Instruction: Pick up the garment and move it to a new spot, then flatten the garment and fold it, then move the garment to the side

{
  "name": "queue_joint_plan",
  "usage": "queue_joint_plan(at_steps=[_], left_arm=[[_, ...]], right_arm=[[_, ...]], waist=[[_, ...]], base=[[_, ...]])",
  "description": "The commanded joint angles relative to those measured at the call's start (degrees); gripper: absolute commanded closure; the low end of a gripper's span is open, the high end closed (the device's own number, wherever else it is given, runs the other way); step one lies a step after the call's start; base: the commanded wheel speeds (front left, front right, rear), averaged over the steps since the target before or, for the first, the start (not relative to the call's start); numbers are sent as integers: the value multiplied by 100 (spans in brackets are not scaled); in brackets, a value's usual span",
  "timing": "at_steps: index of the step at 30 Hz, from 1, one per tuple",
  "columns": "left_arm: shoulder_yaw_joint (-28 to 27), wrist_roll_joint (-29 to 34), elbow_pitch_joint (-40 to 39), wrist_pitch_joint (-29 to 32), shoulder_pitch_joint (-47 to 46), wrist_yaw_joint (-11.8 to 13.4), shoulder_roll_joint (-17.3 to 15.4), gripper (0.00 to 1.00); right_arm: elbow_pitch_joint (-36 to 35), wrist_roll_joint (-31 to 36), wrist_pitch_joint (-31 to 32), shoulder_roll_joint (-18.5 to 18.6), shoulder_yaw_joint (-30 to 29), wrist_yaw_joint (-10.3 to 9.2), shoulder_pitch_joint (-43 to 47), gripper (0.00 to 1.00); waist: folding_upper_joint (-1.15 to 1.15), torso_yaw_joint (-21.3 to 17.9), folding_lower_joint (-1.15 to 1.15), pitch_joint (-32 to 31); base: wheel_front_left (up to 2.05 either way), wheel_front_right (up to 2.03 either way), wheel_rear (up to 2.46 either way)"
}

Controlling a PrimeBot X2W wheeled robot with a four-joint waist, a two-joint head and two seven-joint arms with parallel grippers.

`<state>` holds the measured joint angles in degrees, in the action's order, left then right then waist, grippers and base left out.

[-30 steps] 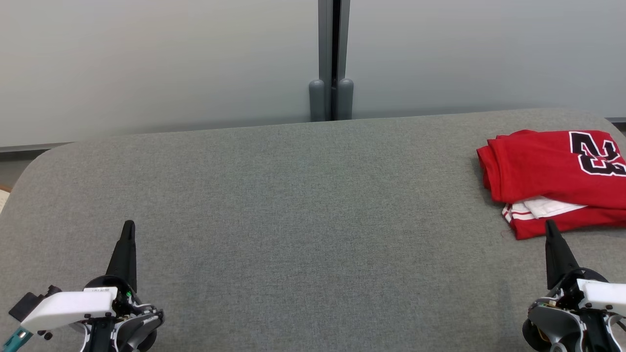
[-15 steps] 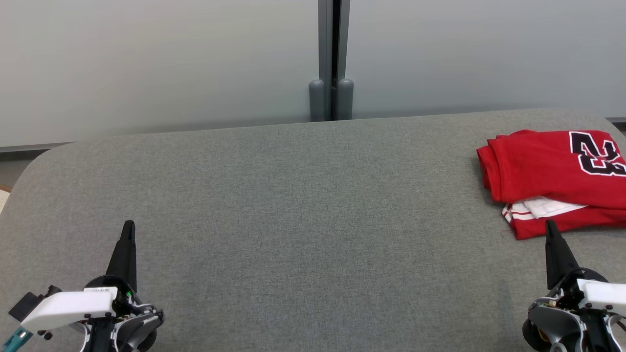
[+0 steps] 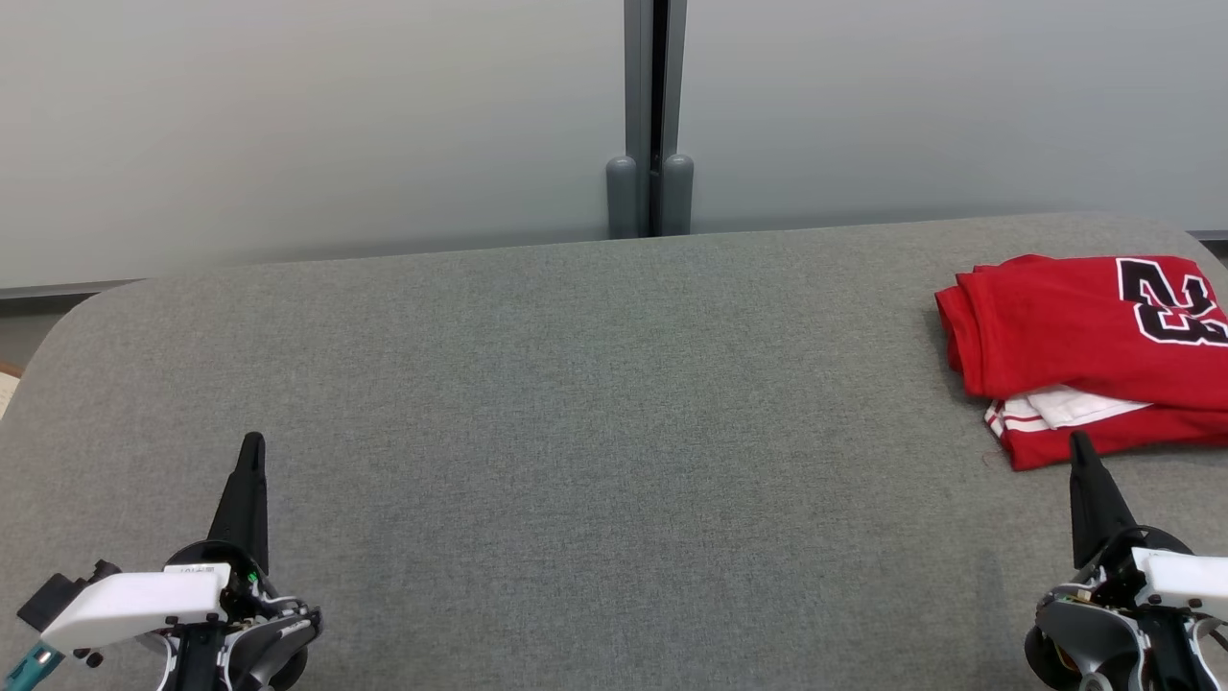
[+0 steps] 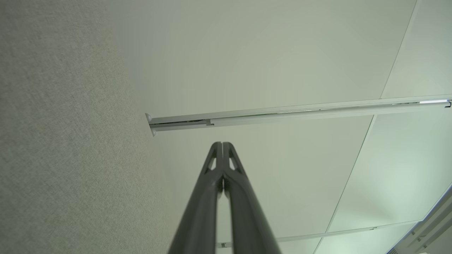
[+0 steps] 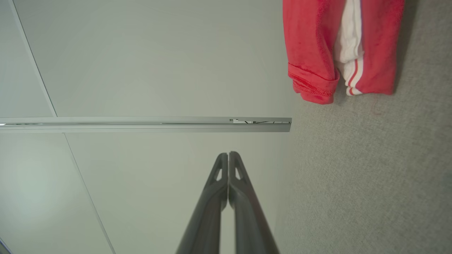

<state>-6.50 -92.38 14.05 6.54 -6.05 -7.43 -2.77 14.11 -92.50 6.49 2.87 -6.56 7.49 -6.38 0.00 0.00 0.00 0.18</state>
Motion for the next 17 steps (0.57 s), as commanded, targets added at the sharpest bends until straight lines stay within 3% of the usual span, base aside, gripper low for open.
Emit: queue_joint_plan(at_steps=[1, 17], left_arm=[[-21, -6, 4, 20, -40, -26, -12, 100], [-21, -7, 3, 19, -40, -26, -12, 100]], right_arm=[[-20, 4, 15, 1, -4, 0, 39, 100], [-20, 8, 18, -1, -6, 0, 39, 100]], waist=[[0, 0, 0, 0], [0, 0, 0, 0]], base=[[0, 0, 0], [0, 0, 0]])
